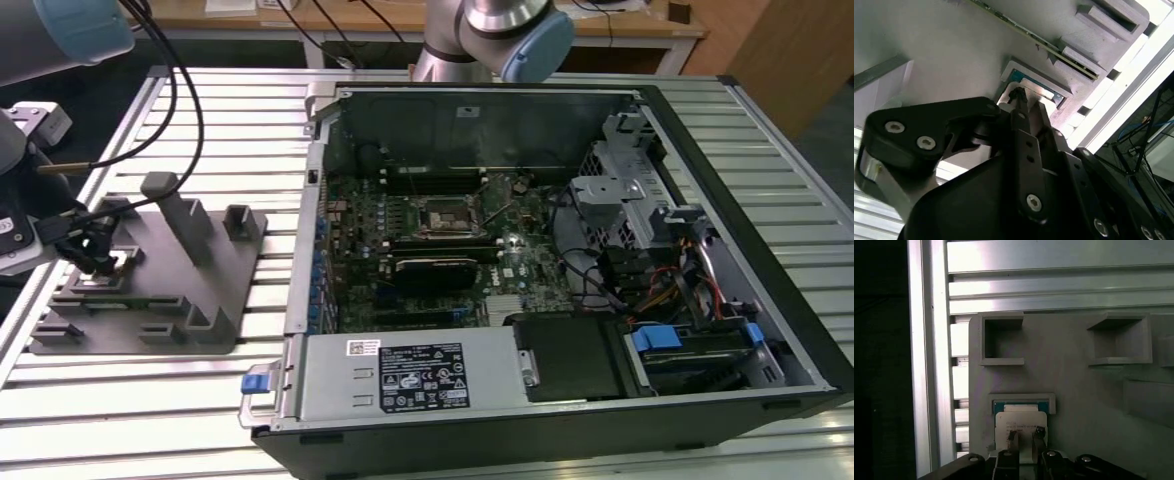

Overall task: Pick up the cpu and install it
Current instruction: 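Pick up the cpu and move it towards the insertion slot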

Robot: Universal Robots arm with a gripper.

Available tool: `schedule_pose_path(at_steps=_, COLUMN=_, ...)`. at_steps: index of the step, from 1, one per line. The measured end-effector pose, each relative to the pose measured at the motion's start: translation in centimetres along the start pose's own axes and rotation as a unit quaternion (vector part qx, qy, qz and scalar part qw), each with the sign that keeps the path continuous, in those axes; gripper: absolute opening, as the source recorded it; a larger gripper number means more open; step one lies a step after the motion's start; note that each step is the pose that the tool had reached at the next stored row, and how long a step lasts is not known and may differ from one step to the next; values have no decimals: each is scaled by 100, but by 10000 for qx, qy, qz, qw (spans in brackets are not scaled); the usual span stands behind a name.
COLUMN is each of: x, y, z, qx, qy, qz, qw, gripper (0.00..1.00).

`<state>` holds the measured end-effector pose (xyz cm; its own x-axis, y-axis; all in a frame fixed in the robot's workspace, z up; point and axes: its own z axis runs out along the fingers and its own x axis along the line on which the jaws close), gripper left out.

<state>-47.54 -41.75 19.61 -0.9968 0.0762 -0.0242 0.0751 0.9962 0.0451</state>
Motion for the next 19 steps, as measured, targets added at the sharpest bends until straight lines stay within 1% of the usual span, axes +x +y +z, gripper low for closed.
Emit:
schedule_pose_path(at_steps=2, x=0, y=0, z=0, qx=0, qy=0, qz=0, qw=10000, gripper=35)
schedule_pose_path(at_steps=3, x=1, y=0, z=0, qx=0, qy=0, qz=0, qw=10000, gripper=35)
schedule_pose_path(at_steps=4, x=1, y=0, z=0, qx=0, qy=0, qz=0, qw=10000, gripper=41)
schedule_pose_path(at_steps=5, x=1, y=0, z=0, qx=0, qy=0, qz=0, qw=10000, gripper=41)
schedule_pose_path(at_steps=7, x=1, y=0, z=0, qx=0, qy=0, qz=0, qw=10000, gripper=53)
schedule_pose_path(at_steps=9, x=2, y=0, z=0, qx=0, qy=0, qz=0, qw=10000, gripper=53)
schedule_pose_path(at_steps=10, x=2, y=0, z=0, qx=0, qy=0, qz=0, qw=10000, gripper=59)
schedule_pose_path(at_steps=11, x=3, y=0, z=3, qx=0, qy=0, qz=0, qw=10000, gripper=59)
schedule_pose_path(at_steps=16, x=4, y=-1, z=63, qx=0, qy=0, qz=0, qw=10000, gripper=59)
schedule_pose_path(at_steps=19, x=5, y=5, z=73, qx=1, qy=1, qz=0, qw=10000, gripper=59)
